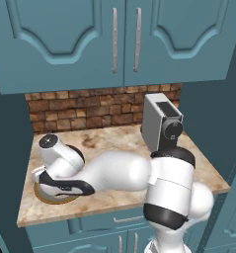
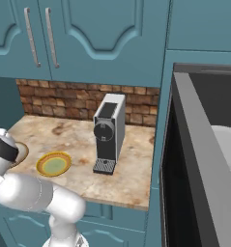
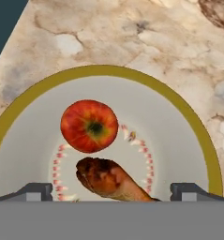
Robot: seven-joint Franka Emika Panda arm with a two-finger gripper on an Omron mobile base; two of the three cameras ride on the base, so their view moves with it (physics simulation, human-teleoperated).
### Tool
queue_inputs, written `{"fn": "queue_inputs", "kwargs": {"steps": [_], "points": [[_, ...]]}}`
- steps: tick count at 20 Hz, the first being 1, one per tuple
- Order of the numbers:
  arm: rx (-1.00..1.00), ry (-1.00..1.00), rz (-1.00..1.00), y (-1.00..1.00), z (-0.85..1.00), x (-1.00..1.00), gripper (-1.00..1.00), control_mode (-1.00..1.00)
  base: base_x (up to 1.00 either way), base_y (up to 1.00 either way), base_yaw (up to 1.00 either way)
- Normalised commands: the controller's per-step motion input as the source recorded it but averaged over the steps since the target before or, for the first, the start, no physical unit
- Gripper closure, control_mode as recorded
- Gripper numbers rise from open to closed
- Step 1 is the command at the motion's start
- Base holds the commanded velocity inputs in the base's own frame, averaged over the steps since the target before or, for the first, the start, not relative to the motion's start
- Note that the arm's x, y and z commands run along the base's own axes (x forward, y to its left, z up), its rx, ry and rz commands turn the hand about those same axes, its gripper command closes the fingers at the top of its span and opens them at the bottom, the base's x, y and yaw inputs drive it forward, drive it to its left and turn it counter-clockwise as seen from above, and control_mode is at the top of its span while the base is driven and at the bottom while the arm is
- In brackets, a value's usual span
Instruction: Remove the apple from the bowl and place it on the small plate. Then place the bowl with only the chicken drumstick in the microwave, close the door, and press the start button to microwave the chicken drumstick.
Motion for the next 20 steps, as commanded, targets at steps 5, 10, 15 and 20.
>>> {"fn": "queue_inputs", "kwargs": {"steps": [5, 10, 15, 20], "points": [[0.00, 0.00, 0.00, 0.19, -0.21, 0.24, -1.00, -1.00, 0.00, 0.00, 0.00], [0.00, 0.00, 0.00, 0.23, -0.22, 0.16, -1.00, -1.00, 0.00, 0.00, 0.00], [0.00, 0.02, 0.01, 0.14, -0.25, 0.28, -1.00, -1.00, 0.00, 0.00, 0.00], [0.00, 0.02, 0.02, 0.03, -0.16, 0.27, -1.00, -1.00, 0.00, 0.00, 0.00]]}}
